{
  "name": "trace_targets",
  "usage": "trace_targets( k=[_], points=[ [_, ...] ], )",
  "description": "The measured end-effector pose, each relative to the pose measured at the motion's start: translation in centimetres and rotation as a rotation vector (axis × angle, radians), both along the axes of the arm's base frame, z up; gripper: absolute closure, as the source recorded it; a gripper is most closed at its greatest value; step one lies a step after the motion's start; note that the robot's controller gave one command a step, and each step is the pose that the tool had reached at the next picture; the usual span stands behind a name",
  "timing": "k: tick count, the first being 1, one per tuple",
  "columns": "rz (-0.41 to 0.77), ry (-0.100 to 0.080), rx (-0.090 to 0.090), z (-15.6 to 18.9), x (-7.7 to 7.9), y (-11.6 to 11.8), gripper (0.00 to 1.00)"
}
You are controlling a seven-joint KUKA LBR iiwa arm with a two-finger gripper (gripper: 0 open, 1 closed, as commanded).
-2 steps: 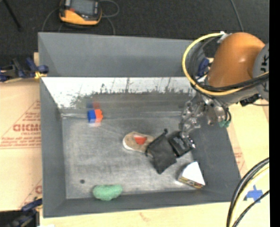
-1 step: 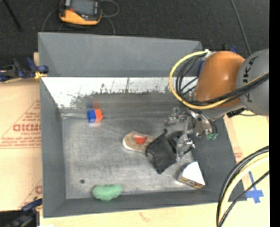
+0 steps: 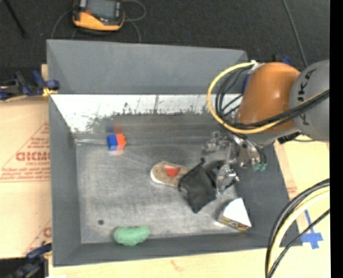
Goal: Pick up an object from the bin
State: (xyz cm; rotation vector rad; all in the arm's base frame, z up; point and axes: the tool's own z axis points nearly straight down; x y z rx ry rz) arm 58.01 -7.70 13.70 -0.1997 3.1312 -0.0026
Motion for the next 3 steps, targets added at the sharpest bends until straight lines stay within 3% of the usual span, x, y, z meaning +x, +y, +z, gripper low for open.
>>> trace_targets(
  k=[1, 2, 3],
  points=[
    [0.103, 0.004, -0.004, -6.3, 1.5, 1.6, 1.0],
    [0.104, 0.004, -0.004, -6.3, 1.5, 1.6, 1.0],
    [0.06, 0.006, 0.002, -2.1, 0.2, 1.0, 1.0]
  ],
)
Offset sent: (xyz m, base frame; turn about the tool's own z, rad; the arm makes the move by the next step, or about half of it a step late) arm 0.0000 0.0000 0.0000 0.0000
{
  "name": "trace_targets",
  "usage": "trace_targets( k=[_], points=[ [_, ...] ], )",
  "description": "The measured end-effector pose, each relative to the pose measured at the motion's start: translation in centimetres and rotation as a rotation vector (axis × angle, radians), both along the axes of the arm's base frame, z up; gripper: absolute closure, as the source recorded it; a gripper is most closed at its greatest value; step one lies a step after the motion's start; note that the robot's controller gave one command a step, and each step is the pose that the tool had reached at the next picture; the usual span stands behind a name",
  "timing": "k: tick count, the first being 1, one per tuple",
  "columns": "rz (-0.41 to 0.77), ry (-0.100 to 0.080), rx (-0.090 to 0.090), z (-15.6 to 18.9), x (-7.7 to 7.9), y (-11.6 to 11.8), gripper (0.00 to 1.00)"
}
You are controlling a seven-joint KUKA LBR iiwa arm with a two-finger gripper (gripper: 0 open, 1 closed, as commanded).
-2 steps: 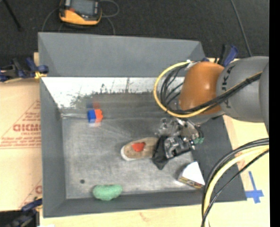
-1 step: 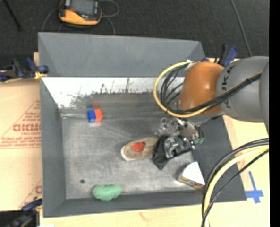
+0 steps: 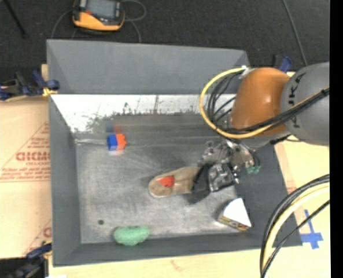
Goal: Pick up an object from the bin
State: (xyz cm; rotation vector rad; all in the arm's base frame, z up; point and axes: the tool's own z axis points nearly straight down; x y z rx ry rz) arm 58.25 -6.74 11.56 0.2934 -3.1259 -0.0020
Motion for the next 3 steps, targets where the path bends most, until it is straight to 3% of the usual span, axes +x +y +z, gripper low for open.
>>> trace_targets(
  k=[1, 2, 3],
  points=[
    [0.008, -0.004, -0.002, 6.0, 2.4, 0.0, 1.0],
    [0.02, -0.015, -0.003, 7.7, 1.8, -0.5, 1.0],
    [0.016, -0.014, -0.002, 2.7, 1.7, -0.7, 1.0]
  ],
)
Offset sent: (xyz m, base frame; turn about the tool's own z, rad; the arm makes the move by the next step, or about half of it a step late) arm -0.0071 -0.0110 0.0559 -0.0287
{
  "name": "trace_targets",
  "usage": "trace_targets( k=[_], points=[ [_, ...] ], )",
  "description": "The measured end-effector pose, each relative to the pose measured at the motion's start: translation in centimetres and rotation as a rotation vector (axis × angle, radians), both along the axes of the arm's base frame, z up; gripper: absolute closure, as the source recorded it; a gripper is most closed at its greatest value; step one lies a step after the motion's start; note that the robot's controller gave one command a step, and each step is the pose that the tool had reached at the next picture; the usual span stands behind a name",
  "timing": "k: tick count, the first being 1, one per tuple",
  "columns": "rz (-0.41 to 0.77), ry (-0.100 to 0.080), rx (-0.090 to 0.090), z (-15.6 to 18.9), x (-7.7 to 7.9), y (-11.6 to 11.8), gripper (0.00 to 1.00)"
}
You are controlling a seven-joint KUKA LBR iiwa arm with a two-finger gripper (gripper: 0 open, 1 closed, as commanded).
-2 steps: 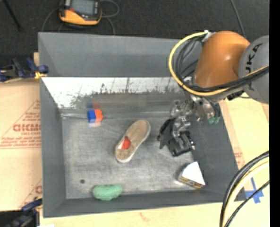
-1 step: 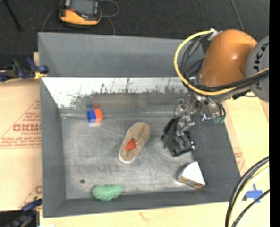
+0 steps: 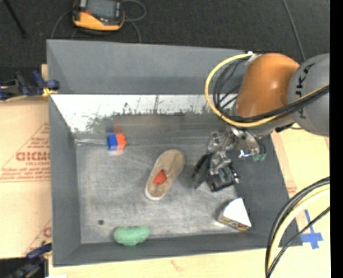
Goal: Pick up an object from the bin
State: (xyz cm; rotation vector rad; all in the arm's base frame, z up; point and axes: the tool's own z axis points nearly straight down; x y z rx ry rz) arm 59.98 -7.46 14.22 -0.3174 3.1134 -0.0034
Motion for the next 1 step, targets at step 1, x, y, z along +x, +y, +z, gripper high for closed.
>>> trace_targets(
  k=[1],
  points=[
    [0.026, 0.003, -0.001, 15.89, -1.57, -0.59, 1.0]
  ],
)
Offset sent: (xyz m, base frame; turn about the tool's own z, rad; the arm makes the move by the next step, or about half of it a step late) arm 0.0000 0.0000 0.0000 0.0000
